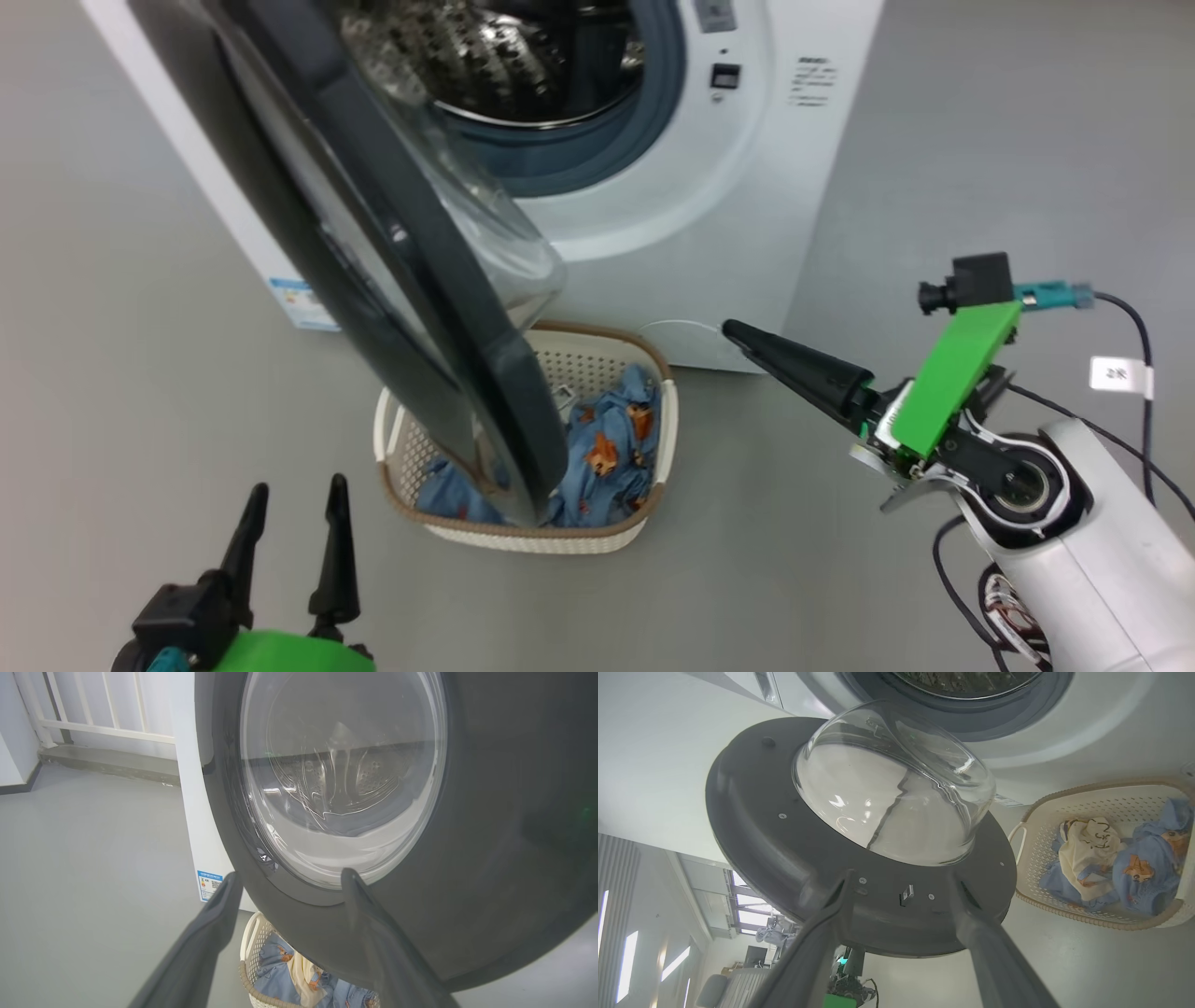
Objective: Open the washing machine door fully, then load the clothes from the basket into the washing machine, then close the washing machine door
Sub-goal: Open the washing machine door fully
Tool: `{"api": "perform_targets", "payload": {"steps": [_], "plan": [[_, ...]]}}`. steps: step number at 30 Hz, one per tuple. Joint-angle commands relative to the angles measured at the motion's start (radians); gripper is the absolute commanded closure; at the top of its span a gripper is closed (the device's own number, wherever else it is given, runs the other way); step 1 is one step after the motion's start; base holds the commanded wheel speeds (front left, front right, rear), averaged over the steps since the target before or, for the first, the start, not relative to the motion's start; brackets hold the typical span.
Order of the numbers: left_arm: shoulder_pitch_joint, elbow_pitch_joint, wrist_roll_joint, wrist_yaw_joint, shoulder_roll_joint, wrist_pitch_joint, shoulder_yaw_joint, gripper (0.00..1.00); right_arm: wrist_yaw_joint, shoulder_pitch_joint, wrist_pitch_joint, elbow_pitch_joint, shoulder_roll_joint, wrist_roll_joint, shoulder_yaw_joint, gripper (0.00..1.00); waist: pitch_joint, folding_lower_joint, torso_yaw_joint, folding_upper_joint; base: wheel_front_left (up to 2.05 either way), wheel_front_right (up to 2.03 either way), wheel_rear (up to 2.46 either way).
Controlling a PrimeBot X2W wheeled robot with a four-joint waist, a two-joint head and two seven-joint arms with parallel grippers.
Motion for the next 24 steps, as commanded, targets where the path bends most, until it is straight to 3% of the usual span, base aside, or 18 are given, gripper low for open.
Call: {"api": "perform_targets", "payload": {"steps": [1, 12, 24], "plan": [[0.004, -0.018, 0.012, -0.005, 0.018, -0.006, 0.044, 0.00, 0.006, 0.019, -0.032, -0.030, -0.012, -0.010, 0.015, 0.00, -0.029, 0.0000, -0.043, 0.0000, 0.00, 0.00, 0.00], [0.038, -0.027, 0.012, -0.006, 0.038, -0.006, 0.070, 0.00, 0.006, 0.116, -0.234, -0.046, -0.103, -0.052, 0.076, 0.00, -0.060, 0.0000, -0.131, 0.0000, 0.00, 0.00, 0.00], [0.063, -0.040, 0.009, -0.006, 0.044, -0.006, 0.094, 0.00, 0.006, 0.219, -0.459, -0.049, -0.205, -0.065, 0.126, 0.00, -0.068, 0.0000, -0.178, 0.0000, 0.00, 0.00, 0.00]]}}
